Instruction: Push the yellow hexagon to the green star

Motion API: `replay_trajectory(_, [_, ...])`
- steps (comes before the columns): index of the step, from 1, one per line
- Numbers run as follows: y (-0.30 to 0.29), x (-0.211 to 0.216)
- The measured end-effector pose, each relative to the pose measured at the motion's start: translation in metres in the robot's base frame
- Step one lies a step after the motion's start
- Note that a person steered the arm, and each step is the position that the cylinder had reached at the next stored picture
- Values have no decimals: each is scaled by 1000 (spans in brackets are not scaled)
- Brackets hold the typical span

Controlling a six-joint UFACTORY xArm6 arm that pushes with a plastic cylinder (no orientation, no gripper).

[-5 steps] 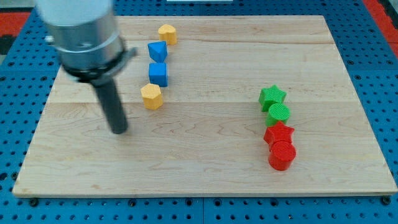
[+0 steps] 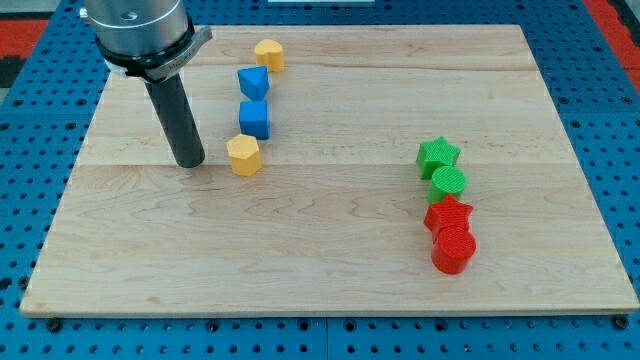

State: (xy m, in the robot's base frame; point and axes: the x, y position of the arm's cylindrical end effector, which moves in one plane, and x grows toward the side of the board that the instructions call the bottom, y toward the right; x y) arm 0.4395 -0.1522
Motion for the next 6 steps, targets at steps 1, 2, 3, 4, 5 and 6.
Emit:
replay_trajectory(1, [0,6])
replay_trajectory(2, [22,54])
replay_trajectory(3, [27,10])
replay_trajectory(4, [70,-26])
replay_trajectory(5, [188,-34])
replay_trajectory(6, [236,-44])
